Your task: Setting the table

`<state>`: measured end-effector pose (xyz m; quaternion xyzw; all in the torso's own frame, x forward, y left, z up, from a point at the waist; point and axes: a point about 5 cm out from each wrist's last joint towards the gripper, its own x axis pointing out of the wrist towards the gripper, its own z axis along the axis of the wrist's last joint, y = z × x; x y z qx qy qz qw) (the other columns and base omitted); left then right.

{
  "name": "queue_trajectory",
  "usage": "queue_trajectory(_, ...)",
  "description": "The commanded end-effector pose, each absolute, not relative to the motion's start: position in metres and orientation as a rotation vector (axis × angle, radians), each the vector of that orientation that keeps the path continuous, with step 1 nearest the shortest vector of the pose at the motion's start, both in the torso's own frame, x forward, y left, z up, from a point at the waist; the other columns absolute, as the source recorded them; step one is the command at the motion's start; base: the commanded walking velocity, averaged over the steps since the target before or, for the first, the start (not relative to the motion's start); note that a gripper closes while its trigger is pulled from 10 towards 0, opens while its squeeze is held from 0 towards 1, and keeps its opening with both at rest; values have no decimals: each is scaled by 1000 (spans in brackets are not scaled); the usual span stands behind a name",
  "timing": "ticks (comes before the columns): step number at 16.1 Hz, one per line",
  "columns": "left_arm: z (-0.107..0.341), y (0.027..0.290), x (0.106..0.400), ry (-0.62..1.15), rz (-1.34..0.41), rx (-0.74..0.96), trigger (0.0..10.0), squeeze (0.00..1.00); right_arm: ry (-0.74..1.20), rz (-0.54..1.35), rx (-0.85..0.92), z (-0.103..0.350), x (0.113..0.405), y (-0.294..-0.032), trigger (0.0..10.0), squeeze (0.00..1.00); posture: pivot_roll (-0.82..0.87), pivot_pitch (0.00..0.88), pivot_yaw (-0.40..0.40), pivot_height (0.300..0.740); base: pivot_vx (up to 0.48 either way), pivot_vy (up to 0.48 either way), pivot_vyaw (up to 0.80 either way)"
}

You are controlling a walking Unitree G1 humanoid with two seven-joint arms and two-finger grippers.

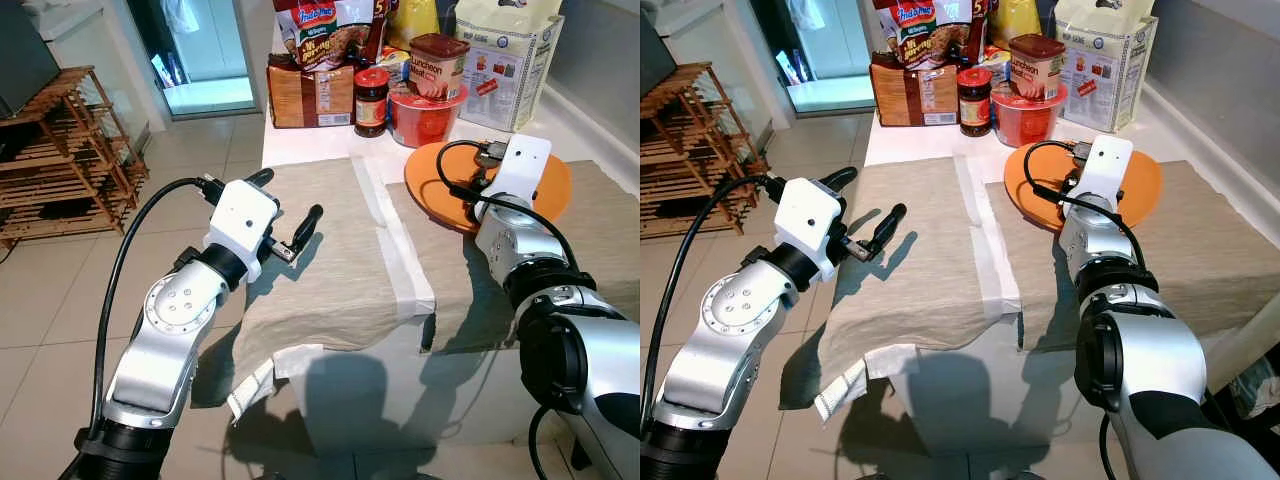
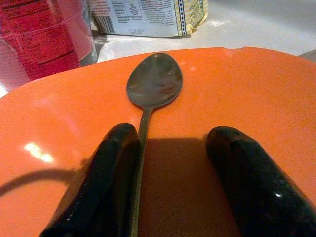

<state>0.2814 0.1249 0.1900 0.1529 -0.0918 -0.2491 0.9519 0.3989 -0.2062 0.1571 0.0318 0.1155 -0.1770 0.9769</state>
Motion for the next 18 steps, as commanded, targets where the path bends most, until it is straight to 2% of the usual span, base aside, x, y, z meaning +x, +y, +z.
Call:
queue_trajectory(1,196,127,282,-201,-509,318,10000,0,377,-345,93,121,386,-201,0,0,18,0,116,736,0,0,0)
queue_trajectory(14,195,122,282,-178,-535,294,10000,0,376,-265,80,112,383,-188,0,0,11,0,112,736,0,0,0)
queue_trajectory(18,196,120,283,-179,-534,284,10000,0,214,-225,-26,134,392,-180,0,0,5,0,111,736,0,0,0)
